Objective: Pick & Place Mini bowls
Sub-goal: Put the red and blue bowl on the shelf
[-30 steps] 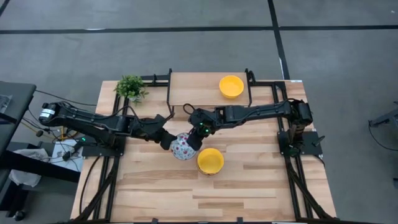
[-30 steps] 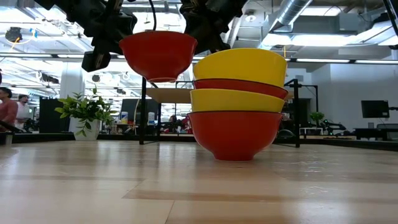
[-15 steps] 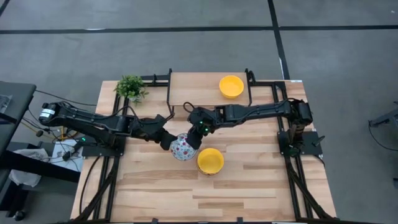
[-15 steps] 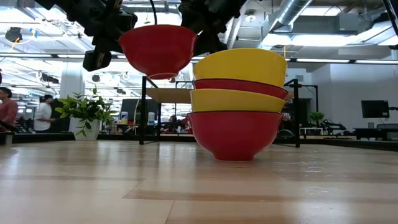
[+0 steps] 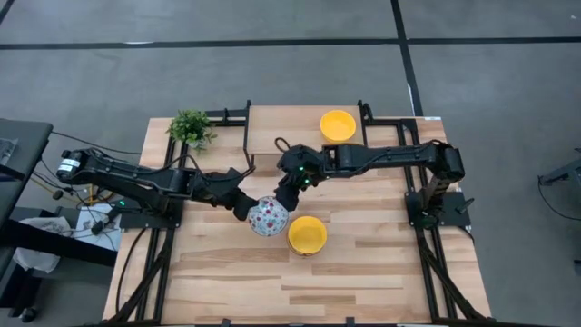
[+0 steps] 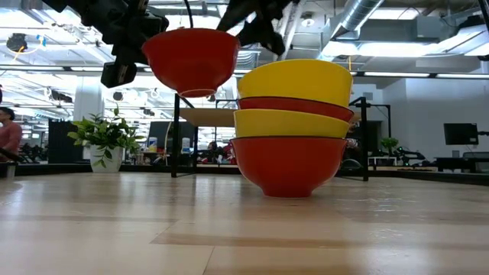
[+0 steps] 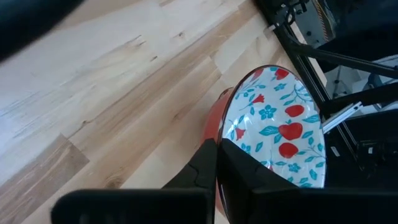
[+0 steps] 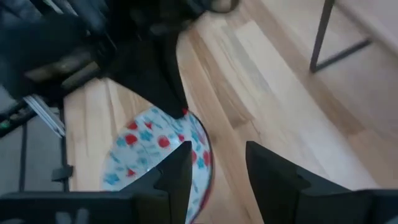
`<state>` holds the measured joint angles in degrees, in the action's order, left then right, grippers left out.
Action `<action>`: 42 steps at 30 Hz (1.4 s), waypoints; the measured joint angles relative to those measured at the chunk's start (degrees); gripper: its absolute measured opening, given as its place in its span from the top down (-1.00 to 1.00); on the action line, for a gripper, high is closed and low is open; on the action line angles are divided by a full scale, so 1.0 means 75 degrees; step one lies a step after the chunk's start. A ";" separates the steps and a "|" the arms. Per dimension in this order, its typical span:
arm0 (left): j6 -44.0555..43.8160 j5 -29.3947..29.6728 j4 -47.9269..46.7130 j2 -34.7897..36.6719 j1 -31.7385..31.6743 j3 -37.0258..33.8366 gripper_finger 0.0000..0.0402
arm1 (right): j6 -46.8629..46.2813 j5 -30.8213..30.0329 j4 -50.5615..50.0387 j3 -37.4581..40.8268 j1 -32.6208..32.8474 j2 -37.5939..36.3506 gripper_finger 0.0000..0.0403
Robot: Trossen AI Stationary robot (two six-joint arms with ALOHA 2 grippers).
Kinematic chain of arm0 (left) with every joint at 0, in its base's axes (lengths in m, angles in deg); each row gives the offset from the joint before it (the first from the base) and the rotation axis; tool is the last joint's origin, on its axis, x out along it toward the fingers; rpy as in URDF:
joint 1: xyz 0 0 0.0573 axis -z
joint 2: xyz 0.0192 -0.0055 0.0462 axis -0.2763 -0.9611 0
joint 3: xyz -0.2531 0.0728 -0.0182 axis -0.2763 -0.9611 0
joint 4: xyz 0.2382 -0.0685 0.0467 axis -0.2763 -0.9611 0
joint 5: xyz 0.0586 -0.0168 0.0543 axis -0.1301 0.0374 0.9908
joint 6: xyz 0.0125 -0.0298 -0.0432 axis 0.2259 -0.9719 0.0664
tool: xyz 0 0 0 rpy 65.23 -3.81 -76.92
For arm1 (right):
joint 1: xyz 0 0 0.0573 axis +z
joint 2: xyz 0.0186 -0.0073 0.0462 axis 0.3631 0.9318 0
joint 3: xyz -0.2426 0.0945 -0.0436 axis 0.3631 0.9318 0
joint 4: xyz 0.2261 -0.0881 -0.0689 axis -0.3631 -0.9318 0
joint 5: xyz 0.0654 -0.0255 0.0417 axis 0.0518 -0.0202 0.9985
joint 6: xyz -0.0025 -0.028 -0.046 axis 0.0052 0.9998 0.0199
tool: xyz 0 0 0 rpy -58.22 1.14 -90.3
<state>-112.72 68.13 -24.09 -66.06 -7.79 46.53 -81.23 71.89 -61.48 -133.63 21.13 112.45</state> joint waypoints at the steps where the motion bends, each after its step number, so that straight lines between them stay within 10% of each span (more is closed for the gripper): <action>1: 0.0000 -0.0013 0.0000 0.0000 0.0000 0.0000 0.96 | 0.0009 -0.0036 0.0024 -0.0014 0.0000 -0.0081 0.34; 28: 0.0954 -0.1392 -0.0293 0.0984 -0.0910 0.0414 0.96 | -0.0254 -0.1796 -0.2825 0.0001 0.2303 -0.2374 0.52; 42: 0.1160 -0.2189 -0.0814 0.1081 -0.0965 0.0632 0.96 | -0.1295 -0.3906 -0.0658 0.1382 0.5222 -0.2265 0.52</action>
<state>-104.03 51.72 -30.20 -57.95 -15.03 51.27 -90.95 42.60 -66.41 -123.26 60.29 95.46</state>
